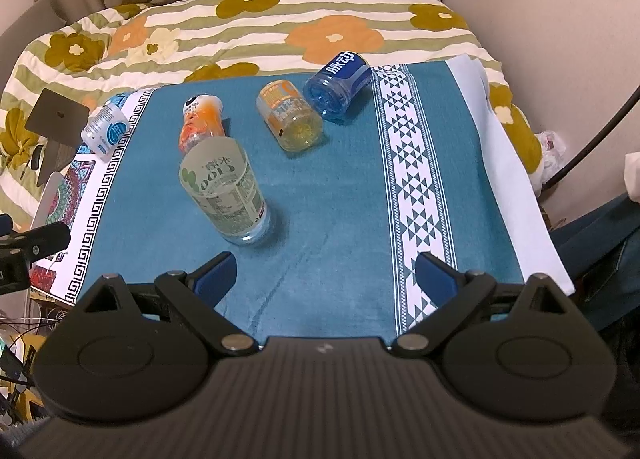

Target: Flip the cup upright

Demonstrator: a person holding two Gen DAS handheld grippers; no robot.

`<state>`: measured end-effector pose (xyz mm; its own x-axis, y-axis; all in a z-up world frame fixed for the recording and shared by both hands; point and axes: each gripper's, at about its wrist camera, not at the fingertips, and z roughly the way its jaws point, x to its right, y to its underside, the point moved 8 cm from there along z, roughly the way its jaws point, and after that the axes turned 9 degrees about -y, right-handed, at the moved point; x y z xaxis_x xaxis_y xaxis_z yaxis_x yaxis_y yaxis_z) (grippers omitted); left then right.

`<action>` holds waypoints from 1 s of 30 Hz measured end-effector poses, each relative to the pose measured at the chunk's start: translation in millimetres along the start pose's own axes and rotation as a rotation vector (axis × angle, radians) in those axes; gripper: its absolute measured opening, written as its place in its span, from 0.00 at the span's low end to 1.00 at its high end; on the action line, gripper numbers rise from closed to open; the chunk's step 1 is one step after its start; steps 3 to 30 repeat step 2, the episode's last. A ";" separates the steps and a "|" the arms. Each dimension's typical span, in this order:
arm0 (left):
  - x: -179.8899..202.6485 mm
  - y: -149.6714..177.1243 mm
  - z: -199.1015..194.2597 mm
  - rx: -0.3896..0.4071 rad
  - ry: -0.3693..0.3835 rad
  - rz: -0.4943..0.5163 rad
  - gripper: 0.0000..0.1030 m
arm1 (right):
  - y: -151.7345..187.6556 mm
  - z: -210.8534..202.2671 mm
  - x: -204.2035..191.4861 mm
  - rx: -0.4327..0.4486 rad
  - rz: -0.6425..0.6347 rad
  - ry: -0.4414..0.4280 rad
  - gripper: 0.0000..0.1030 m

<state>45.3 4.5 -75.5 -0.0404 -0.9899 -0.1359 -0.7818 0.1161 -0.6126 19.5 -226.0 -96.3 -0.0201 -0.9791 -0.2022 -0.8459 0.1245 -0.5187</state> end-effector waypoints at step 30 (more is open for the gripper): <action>-2.1 0.3 1.1 -0.005 -0.007 -0.001 1.00 | -1.9 0.4 -1.1 0.006 -0.006 -0.007 1.00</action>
